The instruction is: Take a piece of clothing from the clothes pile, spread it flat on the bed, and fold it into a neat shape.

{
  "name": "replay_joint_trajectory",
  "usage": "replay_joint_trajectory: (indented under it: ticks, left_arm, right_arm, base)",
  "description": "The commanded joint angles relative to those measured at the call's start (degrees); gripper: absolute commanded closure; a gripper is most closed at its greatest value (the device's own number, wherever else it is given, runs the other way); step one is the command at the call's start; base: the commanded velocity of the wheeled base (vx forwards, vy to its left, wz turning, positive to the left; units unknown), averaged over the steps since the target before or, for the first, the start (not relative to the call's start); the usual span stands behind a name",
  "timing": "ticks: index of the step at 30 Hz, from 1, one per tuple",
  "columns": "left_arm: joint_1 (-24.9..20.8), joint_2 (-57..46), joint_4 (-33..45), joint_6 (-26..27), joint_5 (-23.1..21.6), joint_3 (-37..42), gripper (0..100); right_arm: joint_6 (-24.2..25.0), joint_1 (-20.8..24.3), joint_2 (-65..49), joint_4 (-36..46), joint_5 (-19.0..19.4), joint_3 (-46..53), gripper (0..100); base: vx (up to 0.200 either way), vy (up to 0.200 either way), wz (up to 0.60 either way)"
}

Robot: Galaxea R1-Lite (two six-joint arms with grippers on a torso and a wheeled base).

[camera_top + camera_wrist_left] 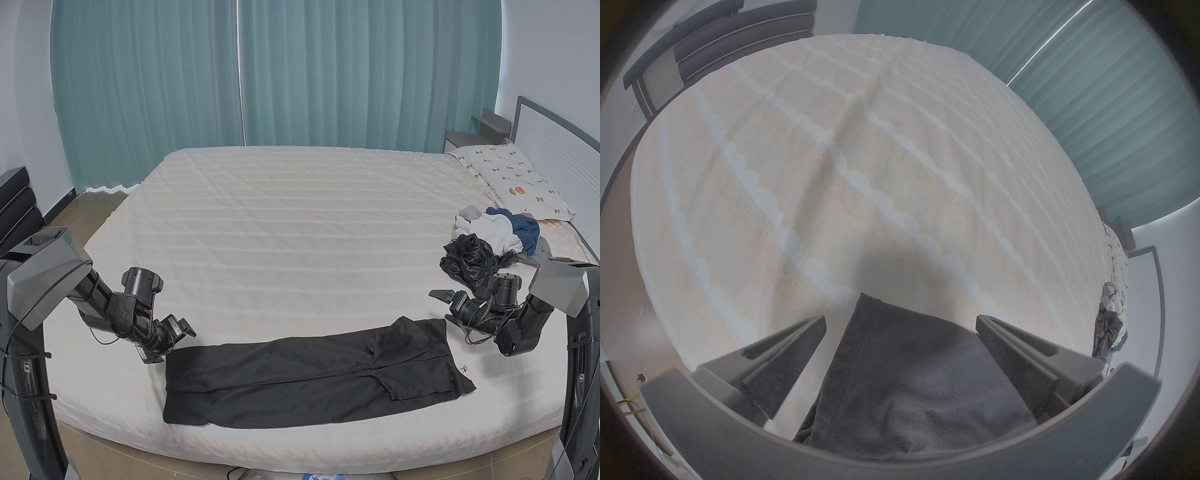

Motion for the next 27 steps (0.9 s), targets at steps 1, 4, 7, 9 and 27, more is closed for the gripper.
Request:
replay_joint_trajectory:
  ticks: [1,4,7,9,27]
  left_arm:
    - [-0.1,0.8,-0.1,0.1,0.1,-0.2,0]
    - [-0.3,0.8,-0.1,0.0,0.3,-0.3,100]
    - [-0.3,0.8,-0.1,-0.4,0.4,-0.2,100]
    - [-0.3,0.8,-0.1,-0.5,0.5,0.0,100]
    - [0.2,0.2,0.0,-3.8,3.1,0.6,100]
  right_arm:
    - [0.0,0.2,0.2,-0.1,0.0,0.1,0]
    - [0.0,0.5,0.2,-0.1,-0.1,0.7,0]
    - [0.0,0.5,-0.2,-0.1,-0.1,1.5,0]
    - [-0.1,0.6,-0.6,-0.2,-0.2,2.7,0]
    - [-0.7,1.7,-1.7,-0.5,-0.1,5.0,0]
  base:
    - [0.000,0.000,0.00]
    - [0.000,0.000,0.00]
    - [0.000,0.000,0.00]
    - [0.000,0.000,0.00]
    - [0.000,0.000,0.00]
